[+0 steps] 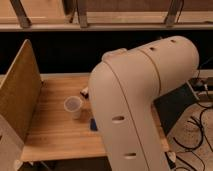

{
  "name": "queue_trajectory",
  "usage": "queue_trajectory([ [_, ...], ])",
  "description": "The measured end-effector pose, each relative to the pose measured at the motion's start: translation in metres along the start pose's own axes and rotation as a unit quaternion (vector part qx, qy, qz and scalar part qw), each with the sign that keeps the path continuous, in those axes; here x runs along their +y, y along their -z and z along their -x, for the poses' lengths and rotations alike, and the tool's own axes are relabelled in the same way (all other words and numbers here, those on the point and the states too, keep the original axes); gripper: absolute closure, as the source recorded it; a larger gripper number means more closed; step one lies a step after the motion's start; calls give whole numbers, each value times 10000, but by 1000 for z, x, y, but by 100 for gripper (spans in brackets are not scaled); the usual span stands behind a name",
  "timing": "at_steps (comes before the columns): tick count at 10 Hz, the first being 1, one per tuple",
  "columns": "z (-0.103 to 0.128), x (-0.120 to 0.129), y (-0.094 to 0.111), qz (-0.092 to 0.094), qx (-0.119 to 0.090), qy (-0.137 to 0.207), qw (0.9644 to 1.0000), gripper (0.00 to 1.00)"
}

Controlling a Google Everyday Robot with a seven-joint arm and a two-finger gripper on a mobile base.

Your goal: Pick up the ceramic bowl

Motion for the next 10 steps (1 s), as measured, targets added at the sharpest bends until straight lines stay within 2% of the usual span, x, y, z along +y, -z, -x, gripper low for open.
queue_trajectory([
  [3, 4, -1, -5, -232, 1, 294, 9993, 20],
  [6, 32, 6, -23, -335, -62, 900, 9954, 20],
  [7, 40, 10, -29, -272, -99, 1042, 9941, 20],
  [8, 46, 13, -35, -110, -161, 1101, 9937, 20],
  [10, 52, 18, -47, 516, -364, 1102, 9919, 20],
])
